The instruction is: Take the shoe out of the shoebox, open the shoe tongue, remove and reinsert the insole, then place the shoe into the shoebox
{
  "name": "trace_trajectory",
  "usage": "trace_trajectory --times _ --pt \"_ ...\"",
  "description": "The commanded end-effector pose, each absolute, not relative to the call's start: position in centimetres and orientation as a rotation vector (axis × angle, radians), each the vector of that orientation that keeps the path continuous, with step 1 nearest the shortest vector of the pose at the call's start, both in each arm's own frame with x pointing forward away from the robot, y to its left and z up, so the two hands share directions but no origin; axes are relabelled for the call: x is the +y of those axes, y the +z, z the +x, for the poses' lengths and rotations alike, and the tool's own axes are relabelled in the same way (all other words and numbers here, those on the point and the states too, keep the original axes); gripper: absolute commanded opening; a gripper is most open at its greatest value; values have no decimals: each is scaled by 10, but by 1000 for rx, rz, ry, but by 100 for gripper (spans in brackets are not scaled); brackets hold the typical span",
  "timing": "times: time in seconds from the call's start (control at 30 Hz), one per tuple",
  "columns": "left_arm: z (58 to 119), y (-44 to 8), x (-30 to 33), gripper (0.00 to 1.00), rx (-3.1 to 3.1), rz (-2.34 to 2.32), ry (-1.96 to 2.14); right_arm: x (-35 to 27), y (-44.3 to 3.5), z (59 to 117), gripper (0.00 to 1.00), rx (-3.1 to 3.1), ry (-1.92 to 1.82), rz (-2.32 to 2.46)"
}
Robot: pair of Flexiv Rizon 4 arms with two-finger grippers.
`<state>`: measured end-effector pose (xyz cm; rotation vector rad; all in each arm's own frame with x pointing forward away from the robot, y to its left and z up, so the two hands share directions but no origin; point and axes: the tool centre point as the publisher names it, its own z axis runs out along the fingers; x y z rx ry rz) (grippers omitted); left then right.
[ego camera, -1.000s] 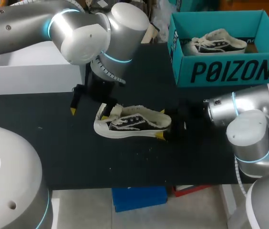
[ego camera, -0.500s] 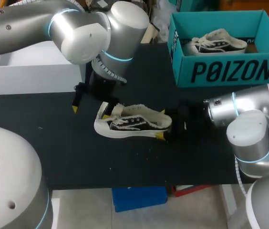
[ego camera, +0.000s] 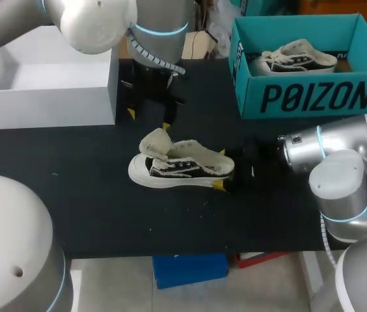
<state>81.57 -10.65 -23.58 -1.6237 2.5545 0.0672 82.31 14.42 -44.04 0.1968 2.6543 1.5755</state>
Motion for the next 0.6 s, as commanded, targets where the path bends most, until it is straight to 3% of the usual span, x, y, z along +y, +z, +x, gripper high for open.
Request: trace_trajectory --times 0.03,0.37,0.6 --pt "823 -244 -118 0 3538 -445 -437 145 -442 823 0 2655 1573 200" --pt "833 -242 -143 0 3692 109 -459 145 -442 823 0 2655 1573 200" --pt "833 -242 -143 0 3692 109 -459 145 -442 823 0 2655 1573 200"
